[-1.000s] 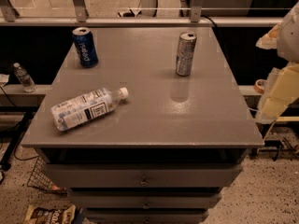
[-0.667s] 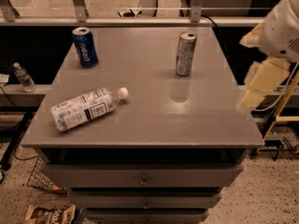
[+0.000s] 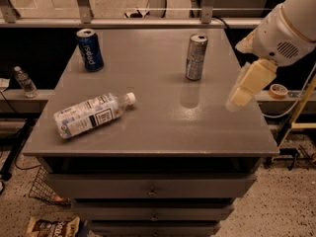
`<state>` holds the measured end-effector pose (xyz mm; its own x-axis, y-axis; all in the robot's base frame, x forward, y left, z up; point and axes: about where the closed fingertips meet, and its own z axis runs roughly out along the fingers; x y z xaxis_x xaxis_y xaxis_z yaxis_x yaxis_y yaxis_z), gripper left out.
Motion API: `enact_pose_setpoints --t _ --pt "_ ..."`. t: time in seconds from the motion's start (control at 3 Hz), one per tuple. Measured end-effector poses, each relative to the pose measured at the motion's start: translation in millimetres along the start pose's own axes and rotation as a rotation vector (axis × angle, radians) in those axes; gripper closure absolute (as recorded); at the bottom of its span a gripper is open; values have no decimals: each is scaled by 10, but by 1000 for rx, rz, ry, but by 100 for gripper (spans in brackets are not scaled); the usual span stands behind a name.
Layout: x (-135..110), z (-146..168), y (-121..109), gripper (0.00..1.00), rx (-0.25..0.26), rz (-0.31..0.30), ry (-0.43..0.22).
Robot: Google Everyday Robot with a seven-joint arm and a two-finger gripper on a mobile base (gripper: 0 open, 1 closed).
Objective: Move redbull can near pepsi can
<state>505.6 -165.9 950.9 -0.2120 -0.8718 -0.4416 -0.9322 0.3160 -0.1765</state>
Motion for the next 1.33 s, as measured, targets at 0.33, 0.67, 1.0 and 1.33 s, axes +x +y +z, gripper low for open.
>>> enact_pose_setpoints --t 0.33,0.67,1.0,1.33 --pt "95 41 -186 0 47 64 -21" --pt "314 107 -685 0 162 211 -96" --pt "372 186 -1002 0 234 298 -148" --pt "276 382 -1254 0 261 345 -198"
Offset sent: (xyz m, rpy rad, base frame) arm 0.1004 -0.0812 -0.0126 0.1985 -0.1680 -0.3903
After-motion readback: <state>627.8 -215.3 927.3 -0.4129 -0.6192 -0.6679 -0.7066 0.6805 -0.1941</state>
